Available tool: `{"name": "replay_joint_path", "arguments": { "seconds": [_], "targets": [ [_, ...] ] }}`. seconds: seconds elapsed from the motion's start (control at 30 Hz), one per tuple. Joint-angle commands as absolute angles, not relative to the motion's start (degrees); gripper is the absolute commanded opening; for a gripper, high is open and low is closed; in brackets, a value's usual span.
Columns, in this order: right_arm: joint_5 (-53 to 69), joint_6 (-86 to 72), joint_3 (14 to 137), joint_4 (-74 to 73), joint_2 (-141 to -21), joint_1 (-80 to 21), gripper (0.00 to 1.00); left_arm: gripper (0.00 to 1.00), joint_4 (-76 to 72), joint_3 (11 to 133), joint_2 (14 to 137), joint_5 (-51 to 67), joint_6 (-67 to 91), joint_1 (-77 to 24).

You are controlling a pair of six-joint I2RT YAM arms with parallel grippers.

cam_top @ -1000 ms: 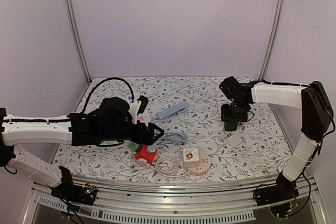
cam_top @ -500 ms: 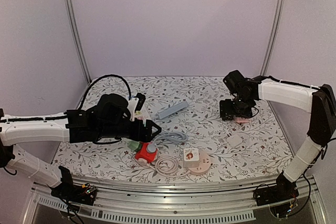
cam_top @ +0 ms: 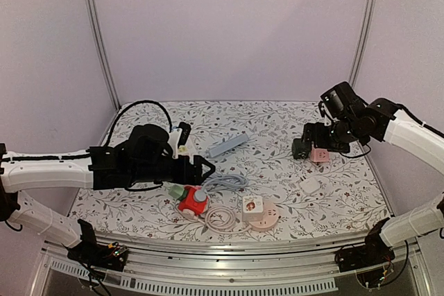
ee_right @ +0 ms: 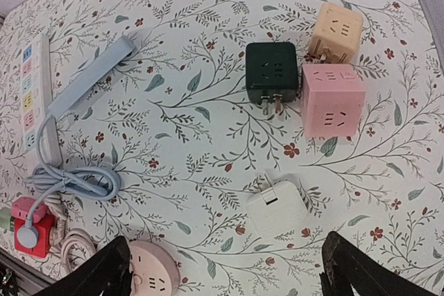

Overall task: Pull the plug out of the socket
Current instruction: Remove the plug from the socket.

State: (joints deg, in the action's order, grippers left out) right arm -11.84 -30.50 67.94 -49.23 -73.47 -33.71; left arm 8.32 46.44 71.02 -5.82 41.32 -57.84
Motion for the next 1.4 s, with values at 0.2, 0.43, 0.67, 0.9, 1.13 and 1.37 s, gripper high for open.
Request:
{"name": "replay_joint_path", "arguments": {
  "seconds": [0.2, 0.43, 0.67, 0.9, 1.13, 1.37],
  "targets": [
    [-13.99, -44.59, 63.08, -51.48, -72.67, -49.96, 0.94, 0.89, 6.19, 44.40, 72.74, -5.10, 44.95, -57.02],
    [-15.41, -51.51, 66.55, -51.93, -79.90, -59.64, 0.94, 0.89, 5.97, 43.11, 71.49, -4.93, 46.40, -57.01],
    [-16.62, -52.66, 74.68, -53.46, -90.74, -65.11, 0.94, 0.89, 6.37, 43.05, 72.05, -4.51, 46.61, -56.96],
    [-15.40, -53.02, 77.86, -53.60, -97.97, -67.77, 0.93, 0.89, 6.91, 43.07, 71.61, -4.84, 46.38, -57.00],
    [-16.05, -54.01, 80.32, -56.32, -103.53, -69.50, 0.89, 0.89, 7.12, 42.56, 70.94, -5.03, 46.48, -56.97],
    [-15.87, -54.02, 81.96, -57.05, -107.09, -69.69, 0.80, 0.89, 7.59, 41.92, 70.05, -5.18, 46.63, -56.97]
  ]
}}
